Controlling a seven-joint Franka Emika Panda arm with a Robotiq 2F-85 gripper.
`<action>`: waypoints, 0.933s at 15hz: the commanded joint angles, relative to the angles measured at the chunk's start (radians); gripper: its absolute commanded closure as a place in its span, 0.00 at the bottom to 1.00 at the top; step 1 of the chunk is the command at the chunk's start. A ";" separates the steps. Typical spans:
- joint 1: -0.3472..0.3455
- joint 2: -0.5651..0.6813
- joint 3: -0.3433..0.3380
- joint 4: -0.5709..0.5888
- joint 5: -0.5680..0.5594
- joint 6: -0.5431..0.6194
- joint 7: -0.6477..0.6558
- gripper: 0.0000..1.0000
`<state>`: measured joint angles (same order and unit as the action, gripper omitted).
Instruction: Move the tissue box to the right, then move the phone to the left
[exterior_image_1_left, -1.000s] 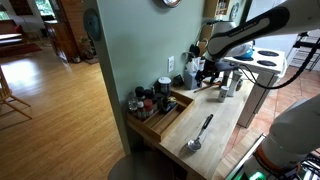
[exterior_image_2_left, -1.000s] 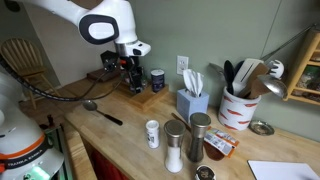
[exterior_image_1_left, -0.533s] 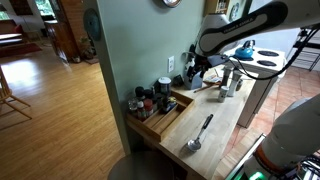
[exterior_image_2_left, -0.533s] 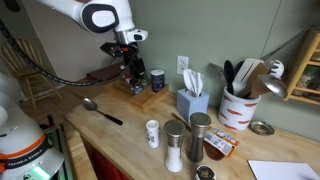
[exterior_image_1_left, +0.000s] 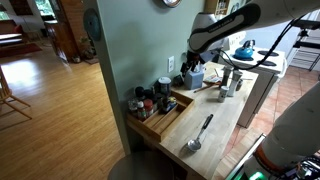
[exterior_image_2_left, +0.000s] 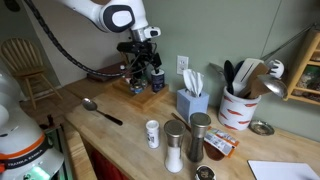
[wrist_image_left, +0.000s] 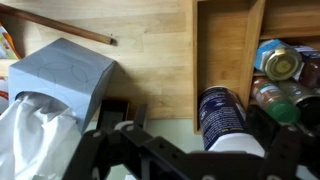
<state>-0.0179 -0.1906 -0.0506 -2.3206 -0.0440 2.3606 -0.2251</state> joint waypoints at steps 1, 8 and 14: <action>-0.006 0.141 -0.029 0.073 0.041 0.059 -0.061 0.00; -0.033 0.327 -0.018 0.170 0.077 0.157 -0.054 0.00; -0.082 0.446 -0.012 0.256 0.089 0.201 -0.070 0.00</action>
<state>-0.0669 0.1919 -0.0762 -2.1151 0.0176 2.5529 -0.2630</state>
